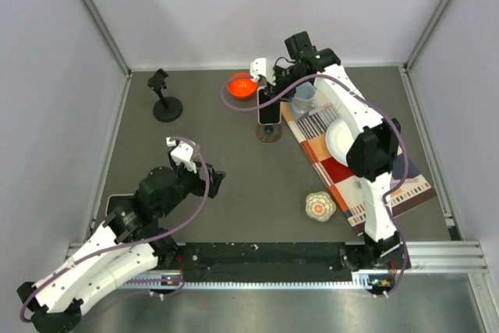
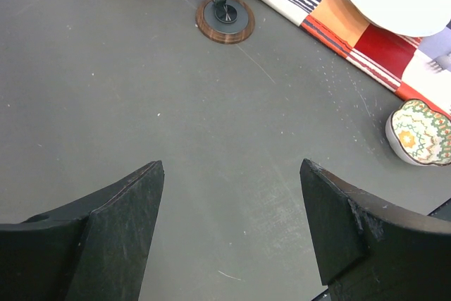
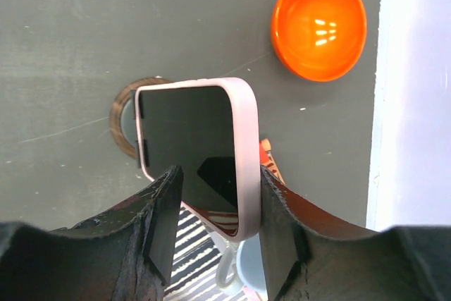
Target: Place the phone on the phone stand
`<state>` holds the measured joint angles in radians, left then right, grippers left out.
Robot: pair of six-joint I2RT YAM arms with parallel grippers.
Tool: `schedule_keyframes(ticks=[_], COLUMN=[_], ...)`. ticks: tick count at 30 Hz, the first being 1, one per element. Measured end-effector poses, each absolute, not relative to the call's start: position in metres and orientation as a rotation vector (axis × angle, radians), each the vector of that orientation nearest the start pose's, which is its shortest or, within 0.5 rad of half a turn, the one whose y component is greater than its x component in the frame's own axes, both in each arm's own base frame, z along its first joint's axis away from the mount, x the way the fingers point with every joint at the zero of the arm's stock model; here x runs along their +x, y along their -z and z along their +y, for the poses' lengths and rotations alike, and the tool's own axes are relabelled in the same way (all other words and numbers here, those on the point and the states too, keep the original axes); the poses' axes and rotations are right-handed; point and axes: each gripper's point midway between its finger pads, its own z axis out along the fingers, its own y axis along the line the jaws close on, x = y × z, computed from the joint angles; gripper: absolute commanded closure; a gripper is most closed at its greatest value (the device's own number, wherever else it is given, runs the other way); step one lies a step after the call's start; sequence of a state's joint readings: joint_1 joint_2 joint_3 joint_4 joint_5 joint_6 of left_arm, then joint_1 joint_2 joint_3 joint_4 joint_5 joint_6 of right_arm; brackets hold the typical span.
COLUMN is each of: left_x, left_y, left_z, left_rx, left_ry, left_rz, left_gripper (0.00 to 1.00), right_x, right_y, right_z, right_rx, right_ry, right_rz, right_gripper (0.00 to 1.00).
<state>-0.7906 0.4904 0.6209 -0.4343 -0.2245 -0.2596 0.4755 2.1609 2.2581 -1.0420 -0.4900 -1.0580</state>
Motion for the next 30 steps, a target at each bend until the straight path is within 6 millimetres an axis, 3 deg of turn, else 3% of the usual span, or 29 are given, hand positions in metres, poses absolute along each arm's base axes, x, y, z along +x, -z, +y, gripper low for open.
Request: schedule_keyframes(ticks=[8, 30], left_x=[0.194, 0.191], left_y=[-0.215, -0.216], left_z=[-0.155, -0.153], left_rx=[0.347, 0.34], left_ry=[0.51, 0.515], left_rz=[1.872, 1.872], left_gripper=[0.17, 0.19], right_x=[0.473, 0.493], right_y=[-0.194, -0.176], right_z=[0.289, 0.296], right_rx=[-1.782, -1.755], right_ry=[-0.307, -0.323], right_rz=[1.562, 1.556], right_gripper=[0.5, 0.29])
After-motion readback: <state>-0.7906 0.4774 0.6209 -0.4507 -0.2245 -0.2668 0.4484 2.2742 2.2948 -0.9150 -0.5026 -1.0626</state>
